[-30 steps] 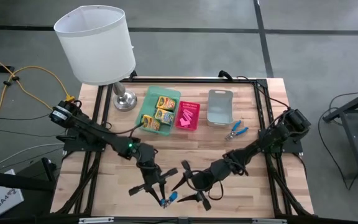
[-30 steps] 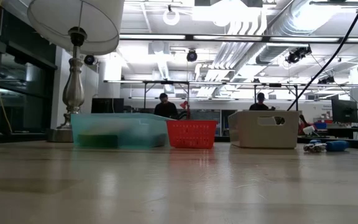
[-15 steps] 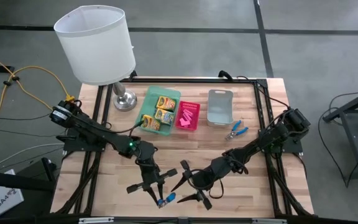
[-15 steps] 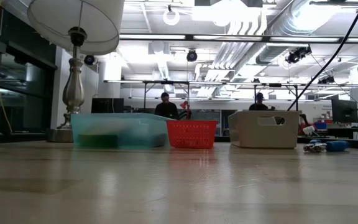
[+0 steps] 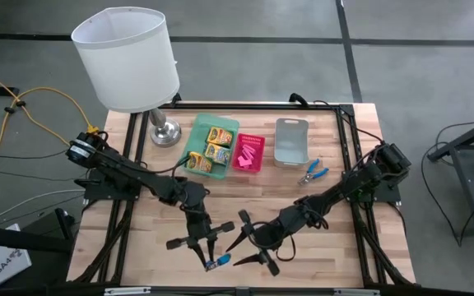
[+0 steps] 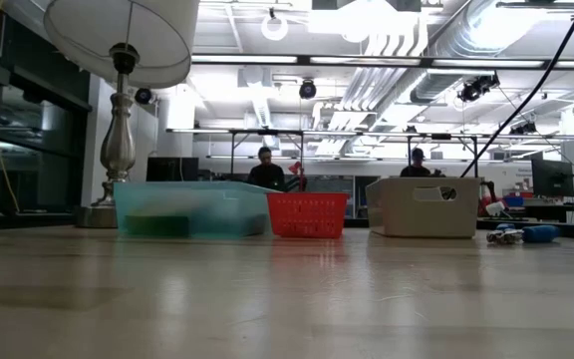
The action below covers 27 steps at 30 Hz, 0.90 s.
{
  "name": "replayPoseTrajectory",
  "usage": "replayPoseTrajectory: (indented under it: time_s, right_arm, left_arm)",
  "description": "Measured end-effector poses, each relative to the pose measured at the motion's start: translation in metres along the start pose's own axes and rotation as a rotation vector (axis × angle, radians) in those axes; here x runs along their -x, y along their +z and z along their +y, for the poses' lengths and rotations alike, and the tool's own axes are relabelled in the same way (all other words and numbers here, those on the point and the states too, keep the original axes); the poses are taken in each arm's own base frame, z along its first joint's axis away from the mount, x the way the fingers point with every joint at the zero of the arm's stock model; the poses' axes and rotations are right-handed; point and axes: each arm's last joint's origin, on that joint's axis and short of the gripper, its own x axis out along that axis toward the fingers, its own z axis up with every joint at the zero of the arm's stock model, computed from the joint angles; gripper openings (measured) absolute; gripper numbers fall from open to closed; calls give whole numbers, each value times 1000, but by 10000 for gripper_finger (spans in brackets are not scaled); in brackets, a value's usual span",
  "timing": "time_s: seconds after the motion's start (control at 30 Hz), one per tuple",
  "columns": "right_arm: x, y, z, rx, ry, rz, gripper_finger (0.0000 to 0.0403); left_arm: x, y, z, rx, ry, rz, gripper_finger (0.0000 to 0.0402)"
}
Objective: Pick & Place School Supplies
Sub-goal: Put the blue puncher into the gray bin
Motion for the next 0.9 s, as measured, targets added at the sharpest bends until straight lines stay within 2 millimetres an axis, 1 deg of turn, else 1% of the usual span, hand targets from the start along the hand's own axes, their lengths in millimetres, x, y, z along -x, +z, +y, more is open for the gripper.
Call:
replayPoseTrajectory:
  time_s: [0.3,0.6,0.9]
  right_arm:
    - [0,1,-1,15,-20,-7,166]
    - [0,1,-1,15,-41,-11,161]
    - [0,2,-1,15,-41,-21,160]
  left_arm:
    - [2,1,2,-8,-14,-8,37]
    - [1,1,3,-15,46,-6,37]
    - [1,1,2,-19,46,-9,37]
